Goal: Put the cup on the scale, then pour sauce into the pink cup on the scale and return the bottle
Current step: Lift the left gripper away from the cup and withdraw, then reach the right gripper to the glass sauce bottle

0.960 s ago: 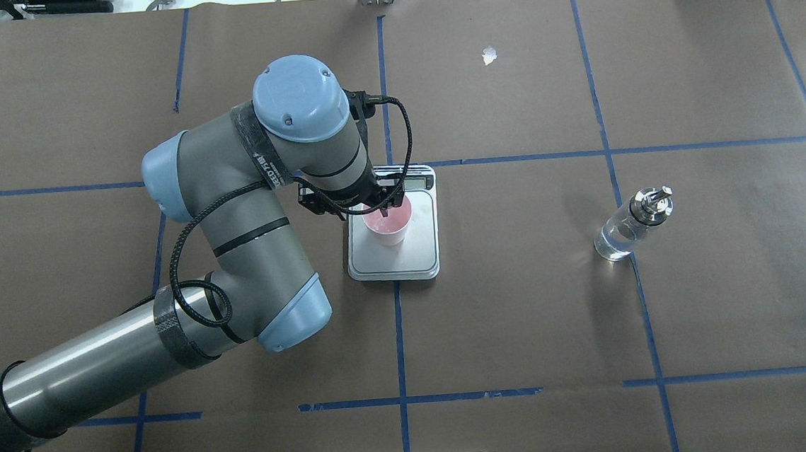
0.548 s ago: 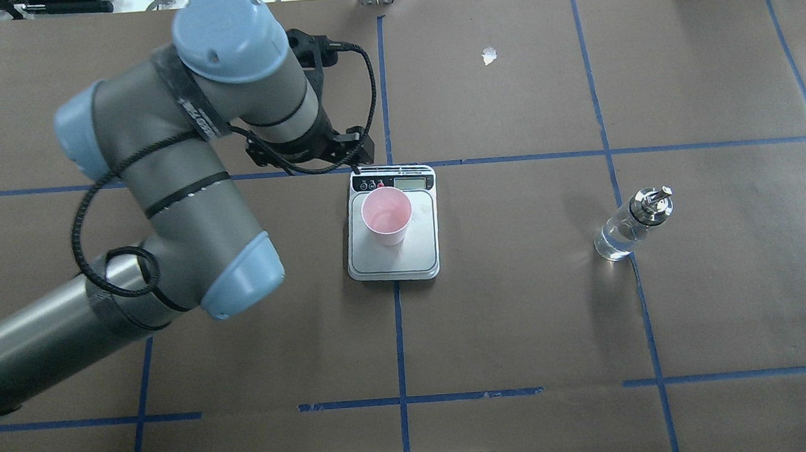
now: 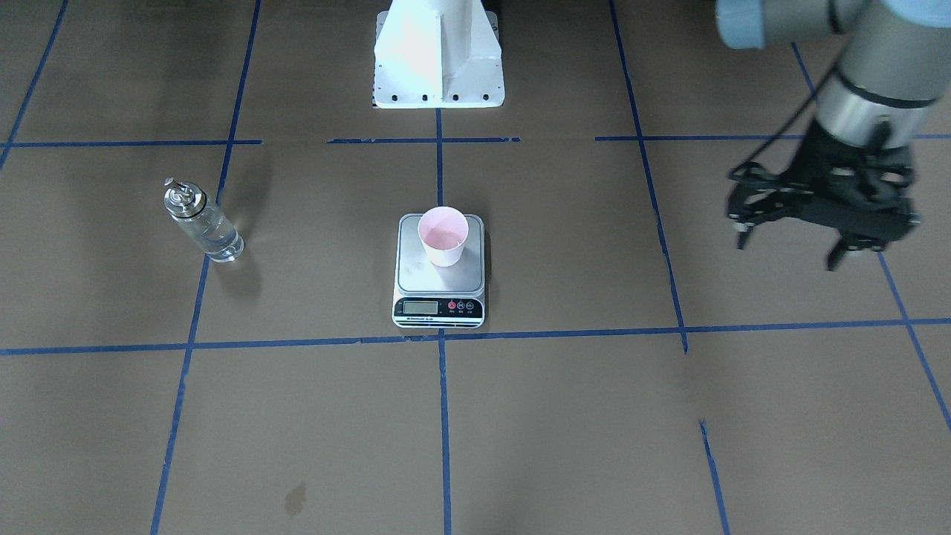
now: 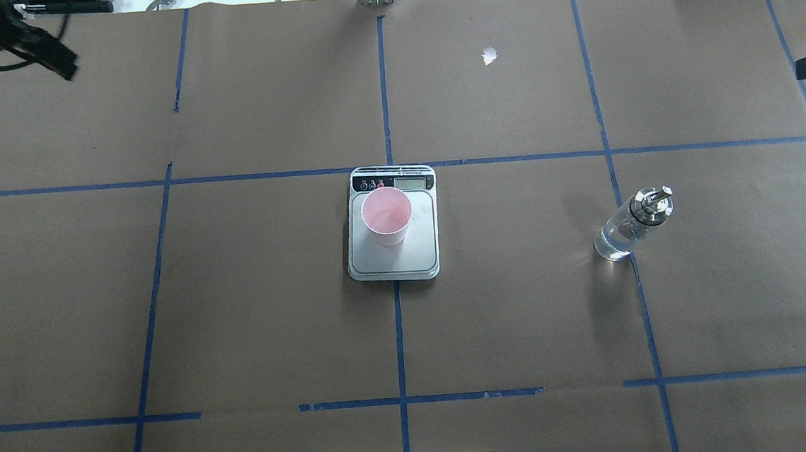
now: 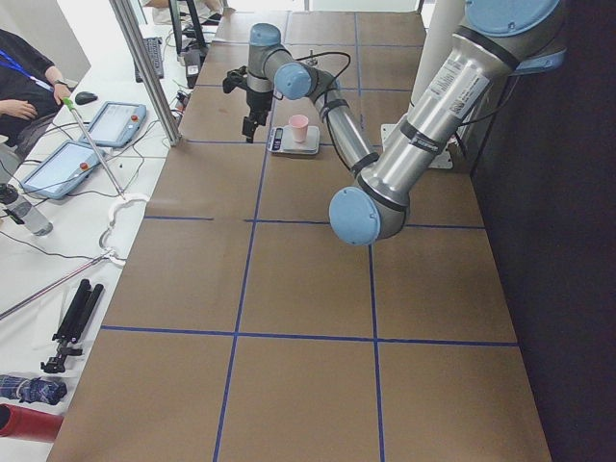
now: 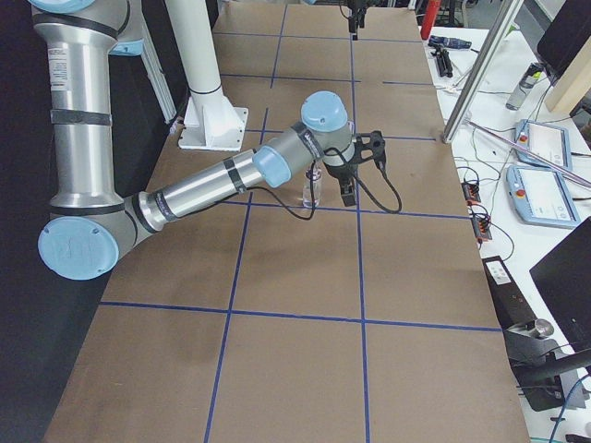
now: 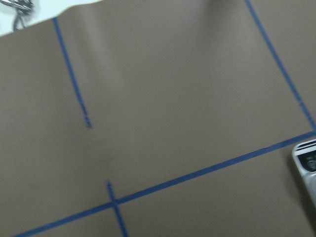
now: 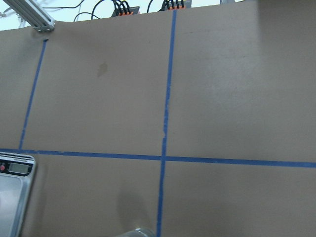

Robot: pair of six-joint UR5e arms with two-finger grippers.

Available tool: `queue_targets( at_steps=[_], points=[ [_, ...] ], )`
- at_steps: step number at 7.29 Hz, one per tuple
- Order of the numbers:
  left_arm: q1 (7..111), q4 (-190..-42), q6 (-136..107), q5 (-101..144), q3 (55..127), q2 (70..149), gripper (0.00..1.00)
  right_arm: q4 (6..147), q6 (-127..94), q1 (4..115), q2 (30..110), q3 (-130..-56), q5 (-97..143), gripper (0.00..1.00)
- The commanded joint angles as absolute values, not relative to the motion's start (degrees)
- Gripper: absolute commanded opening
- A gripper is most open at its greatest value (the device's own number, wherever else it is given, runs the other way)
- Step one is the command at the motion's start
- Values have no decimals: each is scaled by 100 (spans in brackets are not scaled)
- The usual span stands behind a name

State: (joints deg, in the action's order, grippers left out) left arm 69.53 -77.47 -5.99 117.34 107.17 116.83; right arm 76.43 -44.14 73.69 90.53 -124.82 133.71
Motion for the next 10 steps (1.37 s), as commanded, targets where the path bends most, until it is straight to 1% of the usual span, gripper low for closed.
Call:
queue_targets(
  at_steps=[1, 2, 3, 4, 6, 7, 8, 9, 10],
  points=[
    [8423, -7953, 1114, 12029, 10171, 10998, 100, 7646, -5937, 6236, 9236, -13627, 12423, 100],
    [8829, -8415, 986, 12171, 9908, 10569, 100, 7646, -6124, 5936, 9603, -14171, 12141, 100],
    [8937, -9351, 1002, 12208, 9810, 10016, 100, 7646, -6326, 5567, 9954, -14516, 11737, 100],
    [8938, -9952, 950, 12391, 9783, 9680, 100, 7638, -6624, 5015, 10054, -14641, 11046, 100],
    [8930, -9958, 949, 12717, 9756, 9685, 100, 7638, -7414, 3278, 10159, -14669, 8835, 100],
    [8938, -9967, 949, 12718, 9756, 9686, 100, 7507, -7644, 2556, 10378, -14669, 7850, 100],
    [8938, -9984, 949, 12718, 9756, 9677, 100, 7454, -7960, 1757, 10589, -14617, 6657, 100],
    [8938, -9984, 949, 12718, 9773, 9677, 100, 7410, -8198, 1184, 10599, -14268, 5670, 100],
    [8938, -9984, 949, 12718, 9782, 9677, 100, 6844, -8348, 769, 10556, -13534, 4799, 100]
  ],
)
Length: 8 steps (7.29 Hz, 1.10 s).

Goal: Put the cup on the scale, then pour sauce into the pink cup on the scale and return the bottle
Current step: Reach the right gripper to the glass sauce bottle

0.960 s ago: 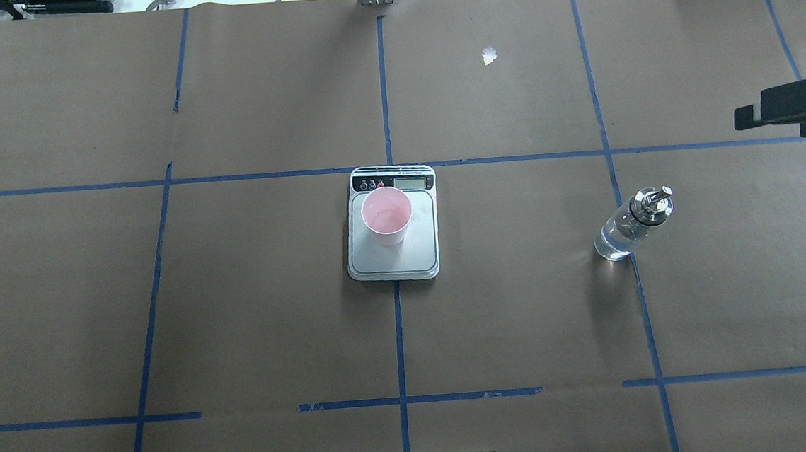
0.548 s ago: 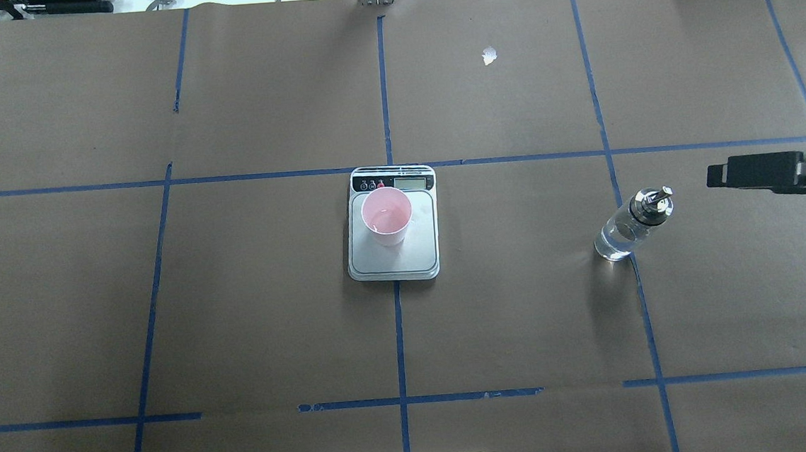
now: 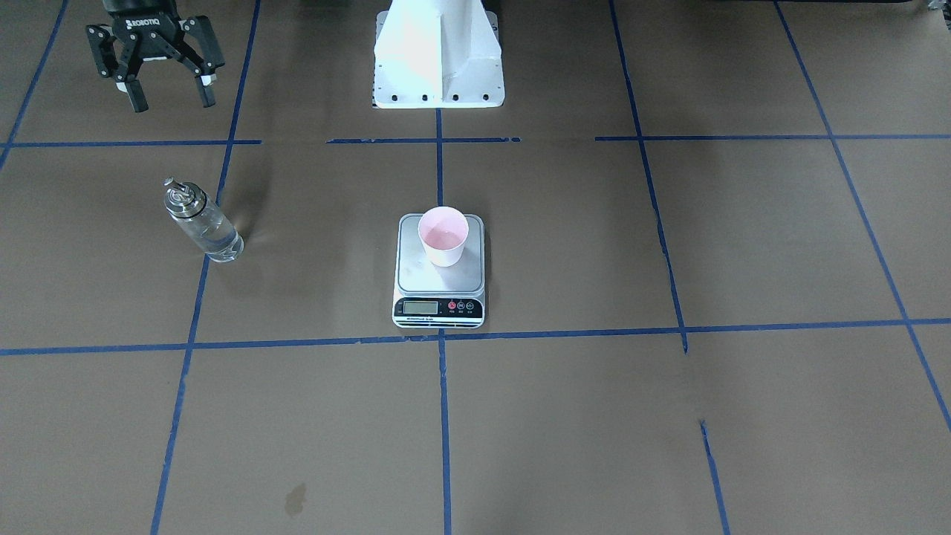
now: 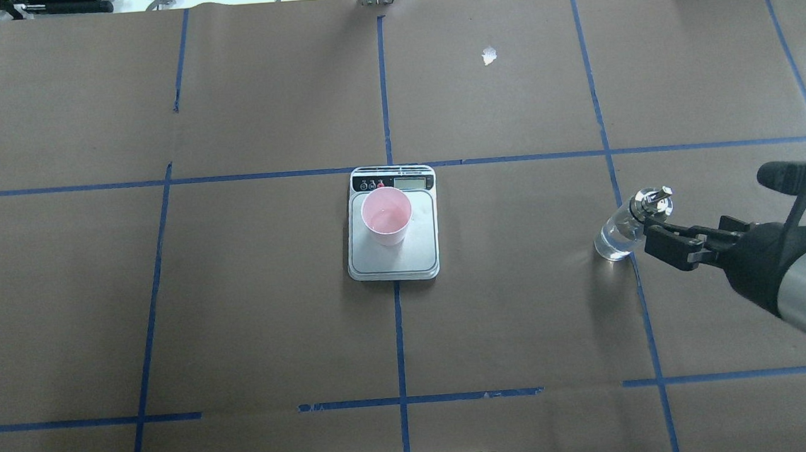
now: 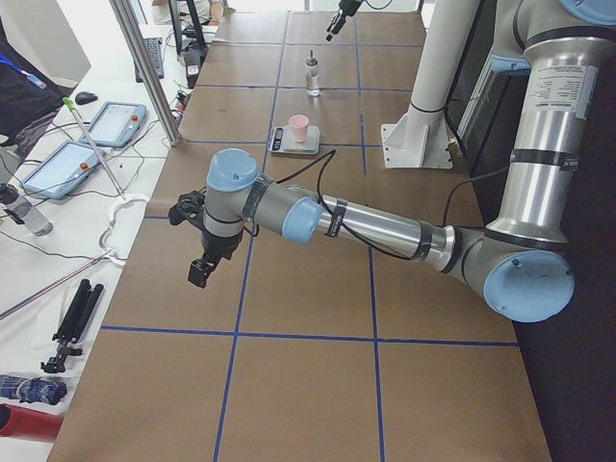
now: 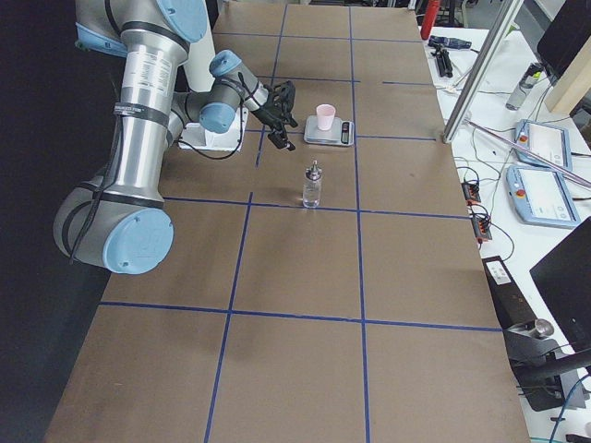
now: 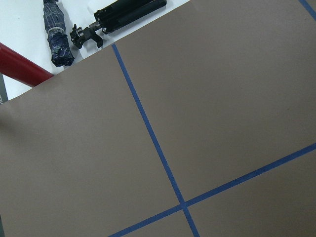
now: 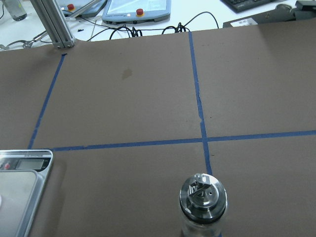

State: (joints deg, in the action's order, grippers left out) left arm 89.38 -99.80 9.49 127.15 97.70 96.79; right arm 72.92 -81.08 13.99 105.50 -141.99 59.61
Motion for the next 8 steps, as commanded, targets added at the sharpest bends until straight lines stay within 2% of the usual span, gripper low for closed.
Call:
queue_targets(
  at_steps=[1, 2, 4, 6, 8],
  points=[
    [8938, -9976, 941, 12718, 9800, 9677, 100, 5707, -8332, 634, 10564, -12613, 4320, 100],
    [8938, -9976, 949, 12718, 9809, 9677, 100, 5199, -8332, 546, 10556, -12073, 4028, 100],
    [8938, -9967, 940, 12718, 9817, 9686, 100, 5159, -8358, 370, 10495, -11639, 3570, 100],
    [8938, -9967, 940, 12709, 9835, 9677, 100, 5150, -8358, 369, 10022, -11147, 3454, 100],
    [8938, -9958, 940, 12709, 9835, 9686, 100, 4486, -8271, 369, 9888, -10603, 3445, 100]
  ],
)
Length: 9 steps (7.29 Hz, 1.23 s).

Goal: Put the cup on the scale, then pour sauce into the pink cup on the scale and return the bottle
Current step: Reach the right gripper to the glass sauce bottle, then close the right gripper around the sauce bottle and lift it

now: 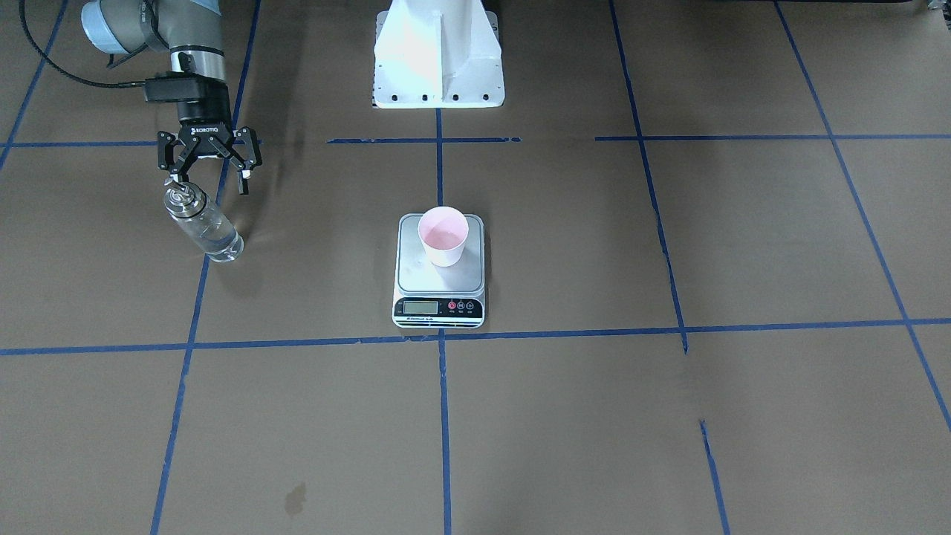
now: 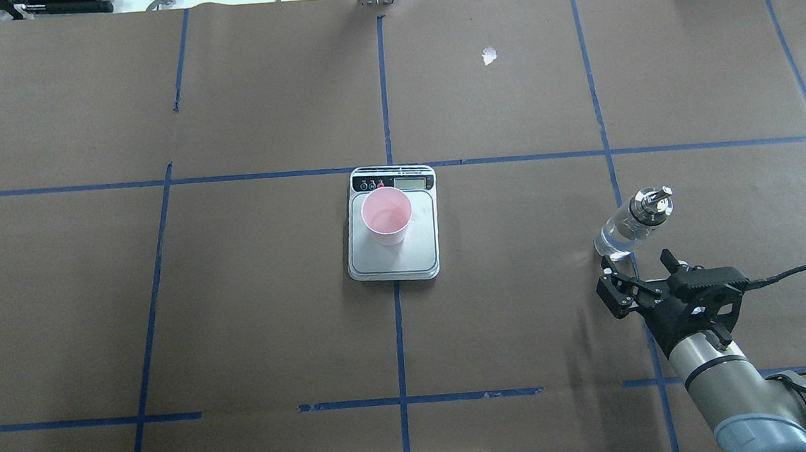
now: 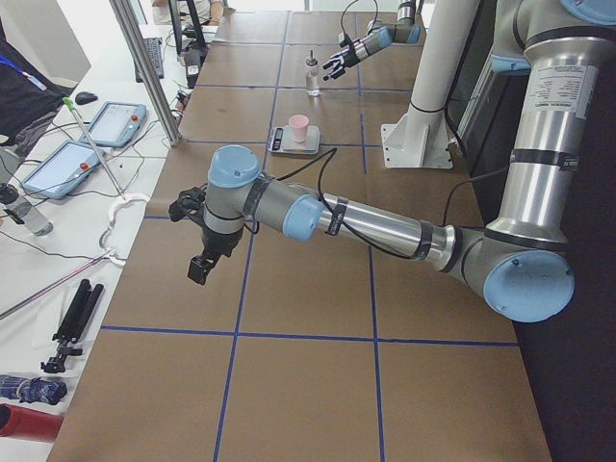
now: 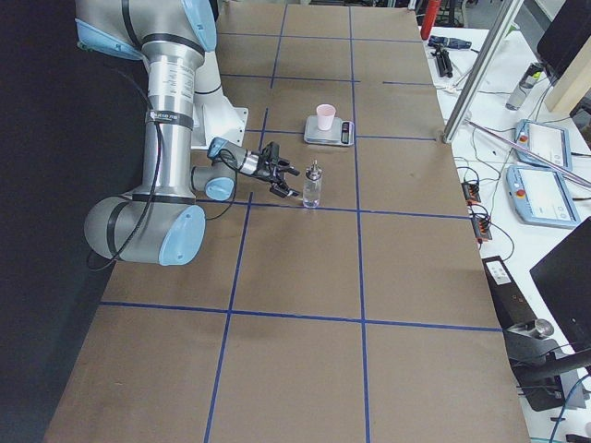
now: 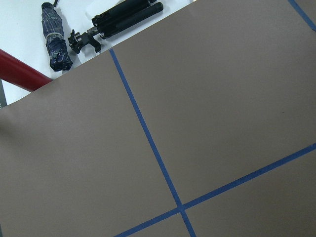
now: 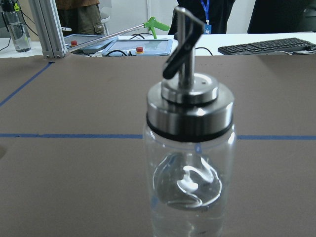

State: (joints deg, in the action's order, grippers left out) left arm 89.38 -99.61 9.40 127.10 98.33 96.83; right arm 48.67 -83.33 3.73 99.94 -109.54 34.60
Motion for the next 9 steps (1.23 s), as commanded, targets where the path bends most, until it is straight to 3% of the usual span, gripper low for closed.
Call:
queue_targets(
  at_steps=[1, 9],
  points=[
    [8938, -9958, 940, 12709, 9835, 9686, 100, 4465, -8253, 369, 9827, -10530, 3437, 100],
    [8938, -9958, 940, 12709, 9844, 9677, 100, 4465, -7920, 826, 9747, -10529, 3419, 100]
  ],
)
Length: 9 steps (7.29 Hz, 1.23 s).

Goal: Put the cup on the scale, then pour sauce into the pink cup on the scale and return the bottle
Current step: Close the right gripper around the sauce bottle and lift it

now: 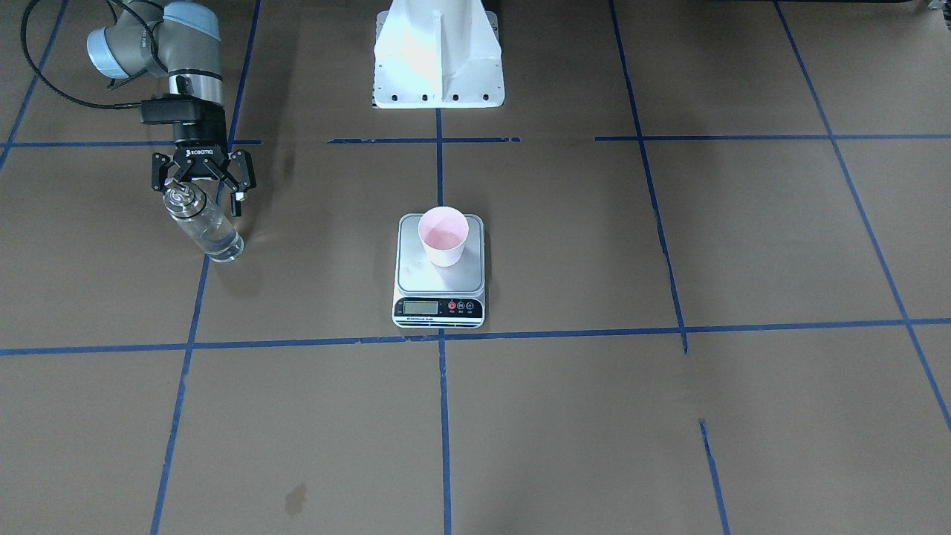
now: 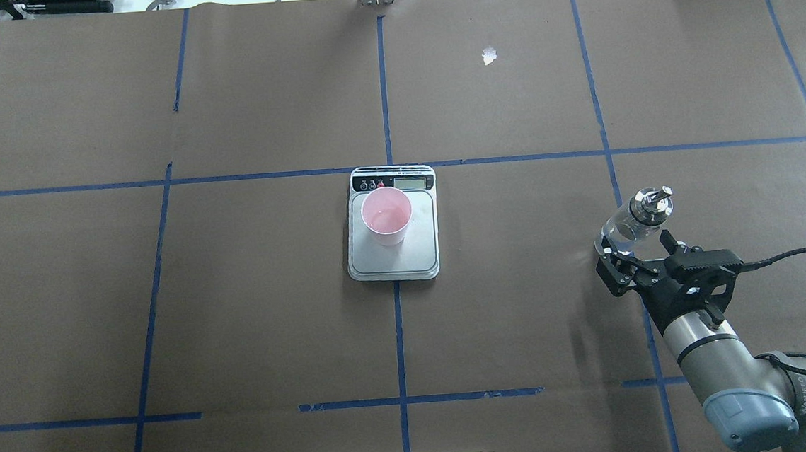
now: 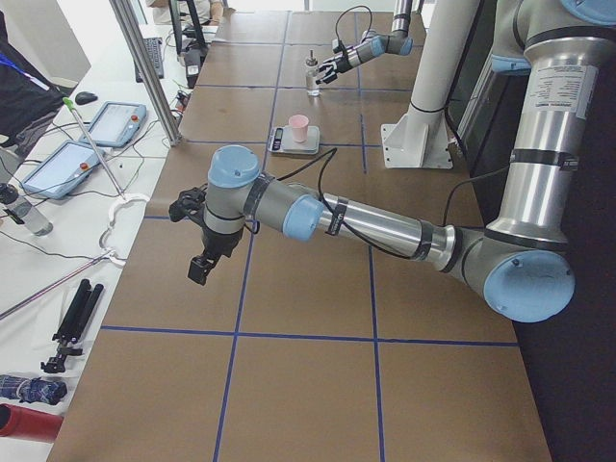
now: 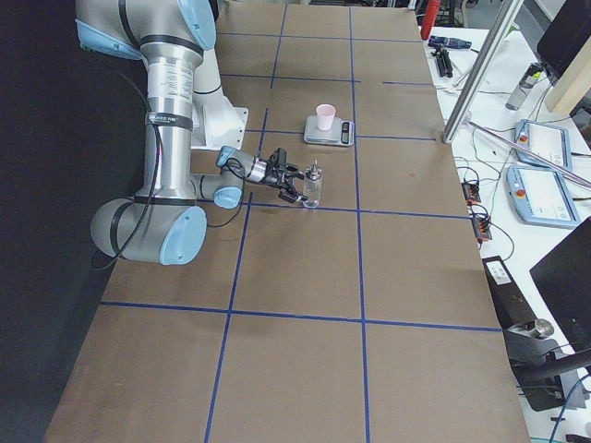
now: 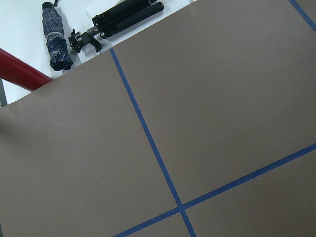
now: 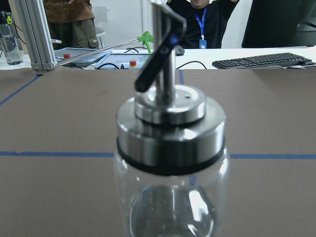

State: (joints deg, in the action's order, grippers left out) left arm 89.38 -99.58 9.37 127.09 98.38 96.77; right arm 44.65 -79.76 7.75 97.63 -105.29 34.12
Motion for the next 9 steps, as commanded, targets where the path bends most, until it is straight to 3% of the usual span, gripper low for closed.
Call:
queue_targets(
  at_steps=[1, 7, 9],
  points=[
    [8938, -9958, 940, 12718, 9844, 9677, 100, 4465, -7858, 887, 9651, -10529, 3410, 100],
    [8938, -9958, 940, 12718, 9835, 9677, 100, 4456, -7778, 1046, 9554, -10311, 3393, 100],
    [8938, -9958, 940, 12718, 9835, 9642, 100, 4456, -7770, 1063, 9352, -10292, 3366, 64]
  ],
)
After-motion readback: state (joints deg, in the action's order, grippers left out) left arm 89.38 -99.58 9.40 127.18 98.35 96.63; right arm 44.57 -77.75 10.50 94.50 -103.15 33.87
